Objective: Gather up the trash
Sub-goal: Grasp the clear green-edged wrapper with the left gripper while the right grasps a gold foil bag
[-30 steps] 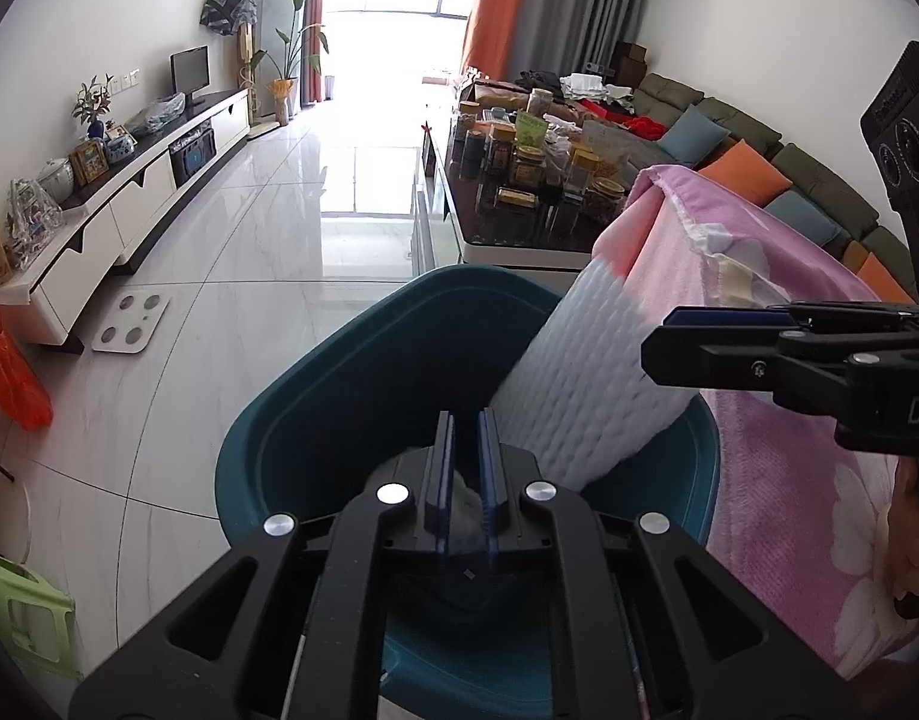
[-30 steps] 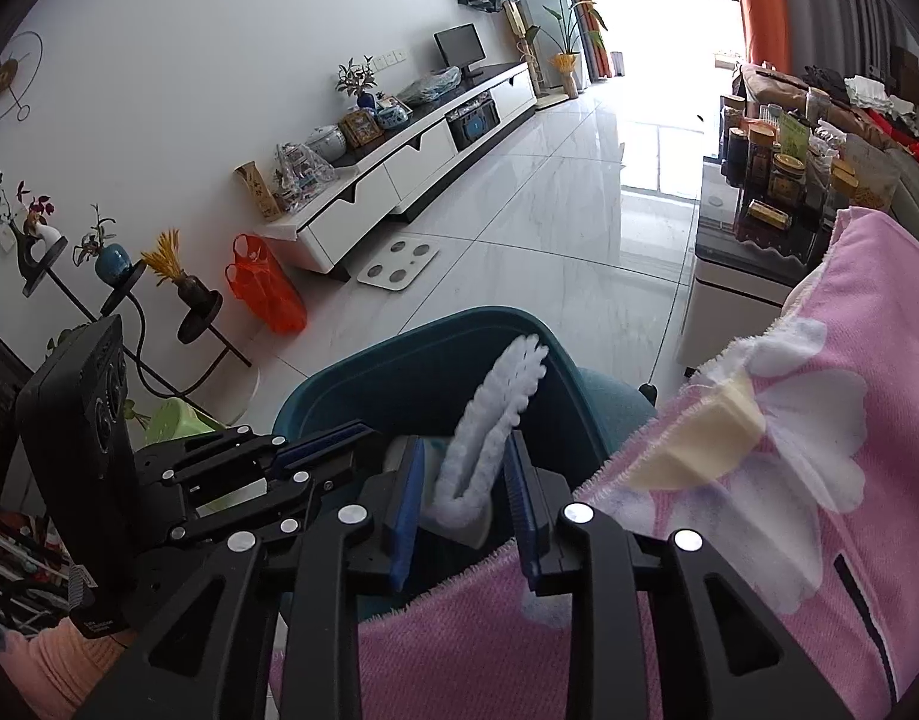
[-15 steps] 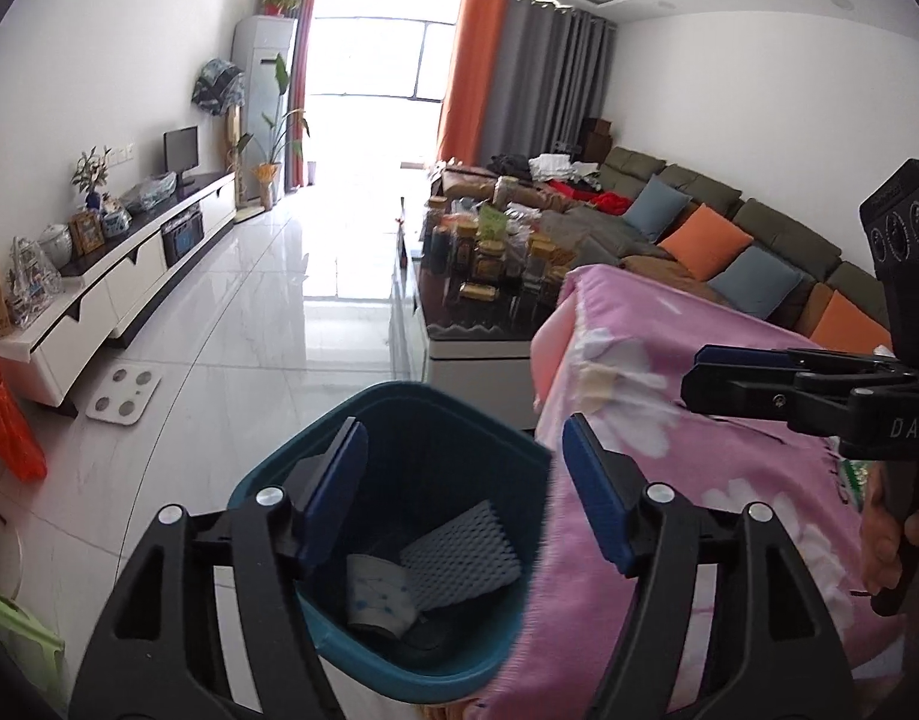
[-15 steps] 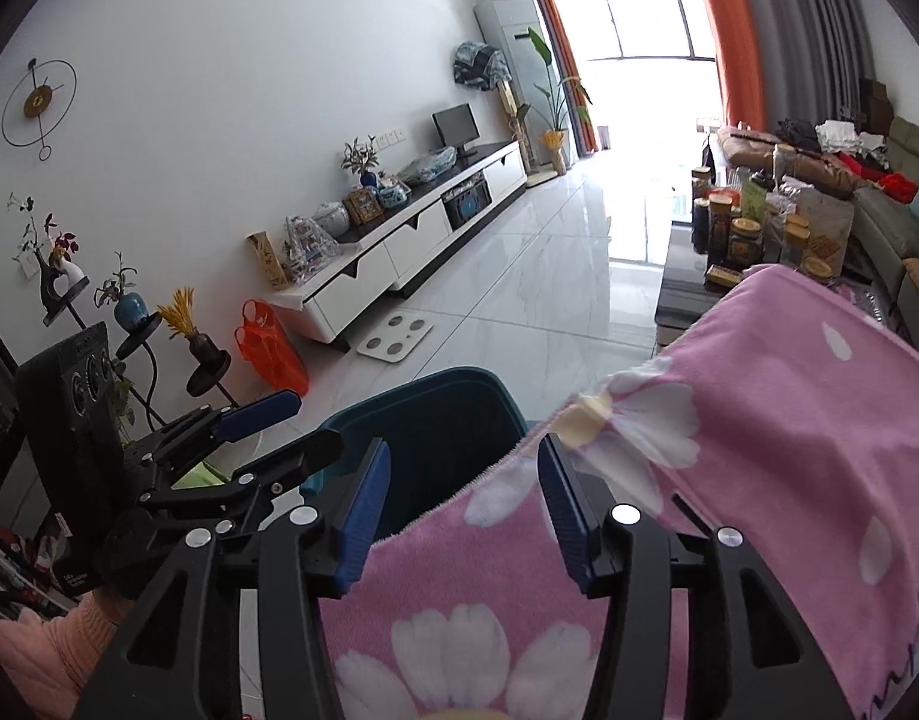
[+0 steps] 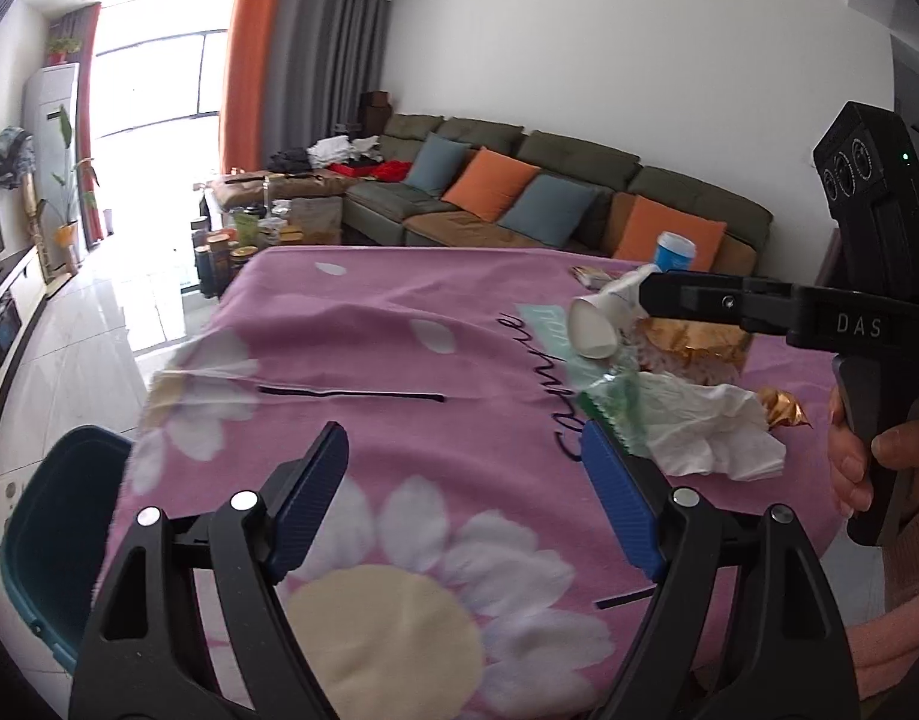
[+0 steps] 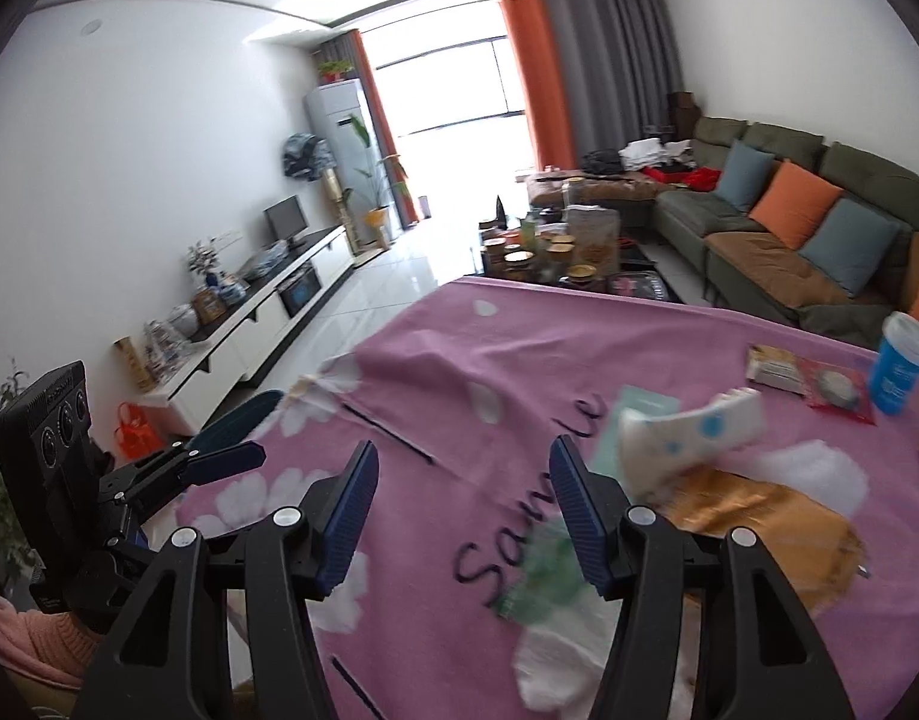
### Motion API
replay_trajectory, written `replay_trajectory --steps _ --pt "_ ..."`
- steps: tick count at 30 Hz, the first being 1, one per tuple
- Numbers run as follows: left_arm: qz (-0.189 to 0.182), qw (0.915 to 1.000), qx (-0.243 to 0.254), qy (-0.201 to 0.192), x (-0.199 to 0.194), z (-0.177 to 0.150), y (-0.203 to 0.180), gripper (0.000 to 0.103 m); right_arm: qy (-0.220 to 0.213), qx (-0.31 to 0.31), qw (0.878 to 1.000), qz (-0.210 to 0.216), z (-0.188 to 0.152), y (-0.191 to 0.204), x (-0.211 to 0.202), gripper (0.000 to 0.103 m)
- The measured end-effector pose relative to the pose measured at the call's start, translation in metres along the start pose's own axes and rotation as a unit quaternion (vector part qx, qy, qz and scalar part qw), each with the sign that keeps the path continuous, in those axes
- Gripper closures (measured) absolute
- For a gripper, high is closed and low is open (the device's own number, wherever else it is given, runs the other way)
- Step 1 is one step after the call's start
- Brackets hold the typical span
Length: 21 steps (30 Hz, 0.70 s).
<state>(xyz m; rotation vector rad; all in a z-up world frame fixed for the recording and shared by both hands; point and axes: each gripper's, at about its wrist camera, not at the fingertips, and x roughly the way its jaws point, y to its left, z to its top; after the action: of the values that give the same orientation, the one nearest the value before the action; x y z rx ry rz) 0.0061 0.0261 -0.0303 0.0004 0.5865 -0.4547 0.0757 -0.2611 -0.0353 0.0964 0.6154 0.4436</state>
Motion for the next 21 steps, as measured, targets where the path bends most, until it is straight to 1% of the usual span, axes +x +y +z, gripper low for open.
replay_trajectory --steps 3,5,7,10,14,17,19,21 --pt "-0.026 0.9994 0.012 0.021 0.027 0.001 -0.027 0.025 -0.013 0.026 0.999 -0.037 -0.011 -0.031 -0.020 0.044" --pt "-0.036 0.9986 0.019 0.035 0.045 0.003 -0.039 0.026 -0.018 0.044 0.997 -0.062 -0.017 -0.049 -0.030 0.042" --pt "-0.036 0.9976 0.026 0.053 0.061 0.005 -0.051 0.027 -0.021 0.066 0.995 -0.077 -0.027 -0.066 -0.037 0.042" --pt "-0.034 0.9955 0.037 0.080 0.079 0.000 -0.057 0.029 -0.022 0.094 0.991 -0.098 -0.041 -0.084 -0.043 0.040" --pt "-0.049 0.9935 0.033 0.097 0.096 0.003 -0.064 0.031 -0.014 0.134 0.987 -0.091 -0.055 -0.108 -0.044 0.040" --pt "-0.053 0.9925 0.027 0.107 0.102 0.006 -0.066 0.034 -0.011 0.149 0.986 -0.079 -0.059 -0.113 -0.040 0.040" --pt "-0.056 0.9915 0.021 0.116 0.106 0.008 -0.065 0.038 -0.013 0.157 0.985 -0.069 -0.060 -0.114 -0.039 0.040" --pt "-0.056 0.9902 0.017 0.127 0.113 0.009 -0.066 0.044 -0.016 0.164 0.984 -0.062 -0.060 -0.113 -0.037 0.040"
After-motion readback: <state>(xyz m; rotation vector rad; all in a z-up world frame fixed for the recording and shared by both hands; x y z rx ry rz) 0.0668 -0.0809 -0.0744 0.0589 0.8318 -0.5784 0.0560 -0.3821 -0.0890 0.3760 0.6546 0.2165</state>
